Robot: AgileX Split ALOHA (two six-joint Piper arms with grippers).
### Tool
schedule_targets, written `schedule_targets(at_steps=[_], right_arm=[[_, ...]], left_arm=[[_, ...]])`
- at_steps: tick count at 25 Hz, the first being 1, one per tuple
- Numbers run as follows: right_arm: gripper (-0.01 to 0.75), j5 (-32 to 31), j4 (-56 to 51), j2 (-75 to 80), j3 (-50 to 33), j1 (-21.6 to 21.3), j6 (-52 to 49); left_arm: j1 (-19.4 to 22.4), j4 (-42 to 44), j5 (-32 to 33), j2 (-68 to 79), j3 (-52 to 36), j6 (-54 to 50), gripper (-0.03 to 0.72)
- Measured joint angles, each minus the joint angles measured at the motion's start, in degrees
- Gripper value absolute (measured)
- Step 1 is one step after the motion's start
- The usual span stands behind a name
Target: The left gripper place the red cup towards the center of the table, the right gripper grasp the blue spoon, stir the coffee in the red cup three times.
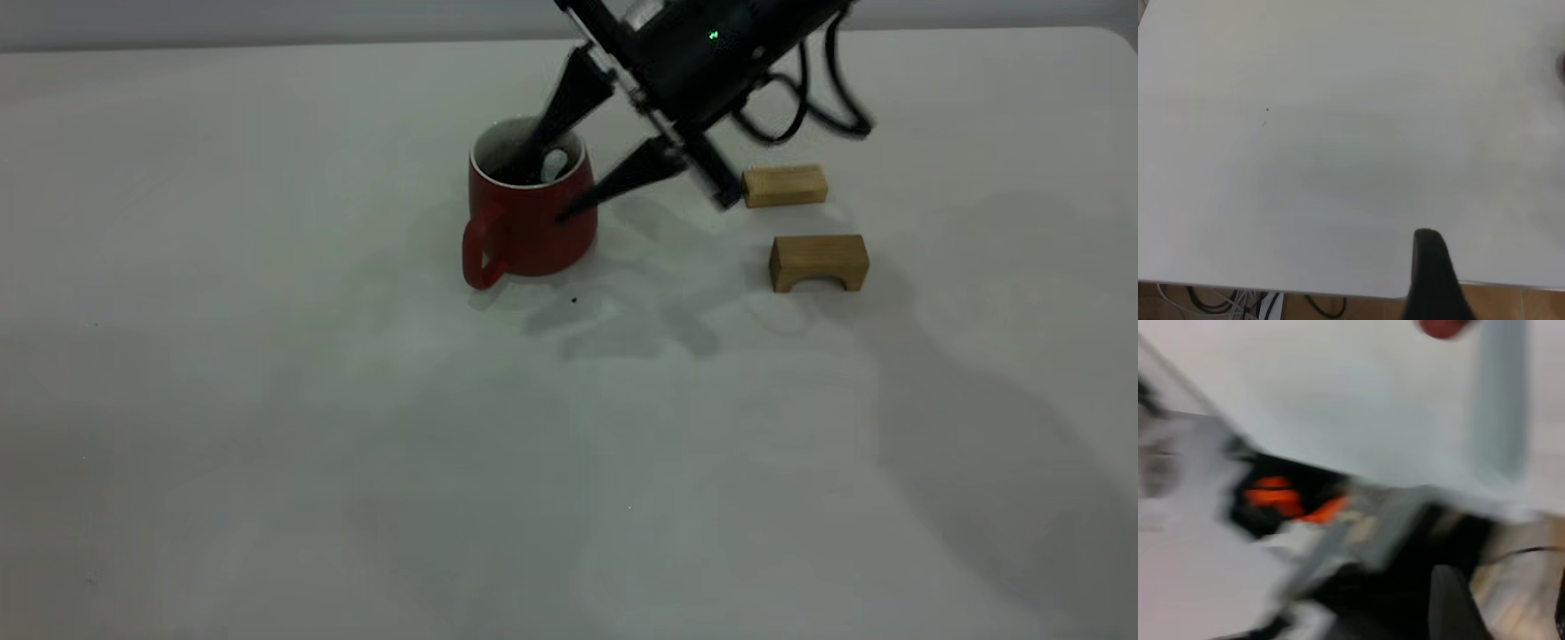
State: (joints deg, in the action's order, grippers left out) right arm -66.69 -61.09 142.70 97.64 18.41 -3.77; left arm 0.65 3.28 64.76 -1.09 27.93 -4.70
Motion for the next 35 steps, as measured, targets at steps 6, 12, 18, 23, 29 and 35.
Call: schedule_targets(at_steps=[6,12,18,23,29,35], right_arm=[[0.412,-0.79,21.99,-7.15,0.00,0.00,0.45],[0.413,-1.76,37.06,-17.67,-0.36,0.00,1.79],[0.413,-2.79,52.61,-31.48,-0.47,-0.10,6.38],[0.413,-3.20,60.15,-41.35,-2.11,-2.14,3.77],[0.413,-3.63,62.89,-57.64,-13.13,-4.64,3.77],[0.413,-4.20,64.89,-78.51,-28.45,-6.29,3.77]], left_arm=[[0.00,0.00,0.00,0.00,0.00,0.00,0.551],[0.00,0.00,0.00,0.00,0.00,0.00,0.551],[0.00,0.00,0.00,0.00,0.00,0.00,0.551],[0.00,0.00,0.00,0.00,0.00,0.00,0.551],[0.00,0.00,0.00,0.00,0.00,0.00,0.551],[0.00,0.00,0.00,0.00,0.00,0.00,0.551]])
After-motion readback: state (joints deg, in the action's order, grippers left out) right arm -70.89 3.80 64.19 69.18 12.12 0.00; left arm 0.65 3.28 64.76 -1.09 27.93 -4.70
